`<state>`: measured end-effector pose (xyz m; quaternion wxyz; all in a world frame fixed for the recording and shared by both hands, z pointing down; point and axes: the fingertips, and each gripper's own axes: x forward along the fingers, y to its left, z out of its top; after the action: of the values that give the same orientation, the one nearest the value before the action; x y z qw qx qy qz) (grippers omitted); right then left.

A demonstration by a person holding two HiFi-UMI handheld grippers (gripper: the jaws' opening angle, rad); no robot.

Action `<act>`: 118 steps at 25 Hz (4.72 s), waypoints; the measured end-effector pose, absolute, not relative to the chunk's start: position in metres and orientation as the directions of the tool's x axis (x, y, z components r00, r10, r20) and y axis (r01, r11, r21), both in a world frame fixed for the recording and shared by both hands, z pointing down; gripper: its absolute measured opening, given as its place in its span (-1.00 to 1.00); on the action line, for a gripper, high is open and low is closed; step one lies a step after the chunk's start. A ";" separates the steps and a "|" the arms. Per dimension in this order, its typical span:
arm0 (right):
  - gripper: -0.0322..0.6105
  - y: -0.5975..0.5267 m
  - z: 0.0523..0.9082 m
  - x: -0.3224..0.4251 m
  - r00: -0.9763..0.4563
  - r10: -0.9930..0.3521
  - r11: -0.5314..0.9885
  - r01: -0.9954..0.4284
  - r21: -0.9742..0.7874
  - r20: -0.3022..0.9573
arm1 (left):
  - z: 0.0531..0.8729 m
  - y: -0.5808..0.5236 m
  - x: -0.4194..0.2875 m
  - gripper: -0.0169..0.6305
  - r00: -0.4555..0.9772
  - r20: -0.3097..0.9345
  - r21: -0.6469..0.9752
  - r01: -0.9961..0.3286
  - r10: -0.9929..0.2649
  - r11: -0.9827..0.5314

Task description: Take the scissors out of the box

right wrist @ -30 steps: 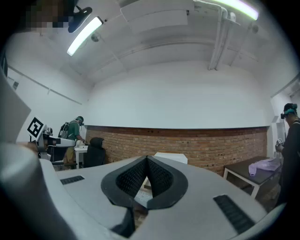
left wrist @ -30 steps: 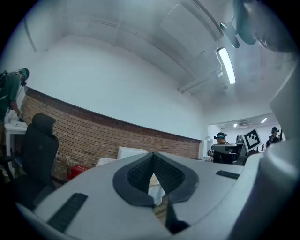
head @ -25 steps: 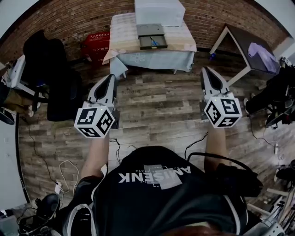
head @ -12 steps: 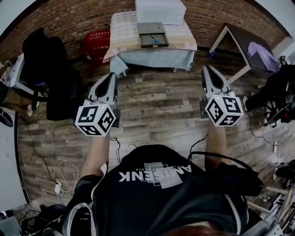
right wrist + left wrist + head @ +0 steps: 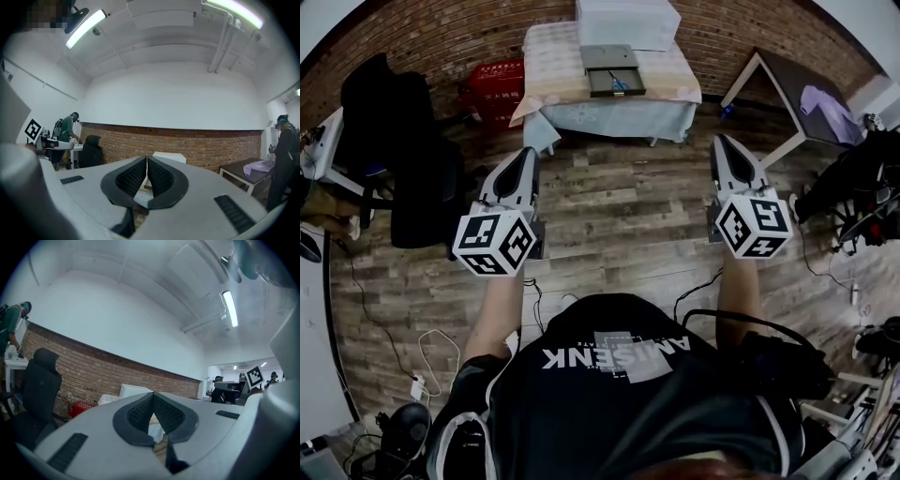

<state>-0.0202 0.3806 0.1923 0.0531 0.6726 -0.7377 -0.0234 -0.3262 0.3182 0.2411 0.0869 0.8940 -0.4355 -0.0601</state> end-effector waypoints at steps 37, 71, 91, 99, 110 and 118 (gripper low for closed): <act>-0.77 0.200 0.213 0.057 -0.180 -0.982 0.183 -0.982 0.056 0.048 | 0.254 0.169 -0.255 -0.91 0.549 0.024 0.196 -0.822 -0.835 -0.535; -0.77 0.097 0.256 0.221 -0.252 -0.965 0.250 -0.968 -0.030 0.073 | 0.275 0.075 -0.085 -0.91 0.503 0.121 0.149 -0.862 -0.856 -0.485; -0.77 -0.023 0.265 0.212 -0.238 -0.961 0.243 -0.970 0.018 0.139 | 0.310 -0.068 -0.066 -0.91 0.563 0.174 0.212 -0.823 -0.808 -0.527; -0.77 -0.083 0.279 0.184 -0.259 -0.946 0.268 -0.963 0.024 0.196 | 0.327 -0.126 -0.080 -0.91 0.577 0.206 0.242 -0.812 -0.790 -0.531; -0.77 -0.160 0.312 0.160 -0.238 -0.911 0.265 -0.964 0.037 0.336 | 0.359 -0.213 -0.080 -0.91 0.654 0.261 0.296 -0.754 -0.710 -0.586; -0.77 -0.209 0.336 0.135 -0.232 -0.880 0.277 -0.959 0.051 0.414 | 0.377 -0.276 -0.097 -0.91 0.670 0.258 0.346 -0.736 -0.696 -0.581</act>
<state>0.1346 -0.2093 0.3362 0.1846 0.5914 -0.7776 0.1073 -0.0974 -0.2760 0.3771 0.2163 0.8879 -0.4032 0.0473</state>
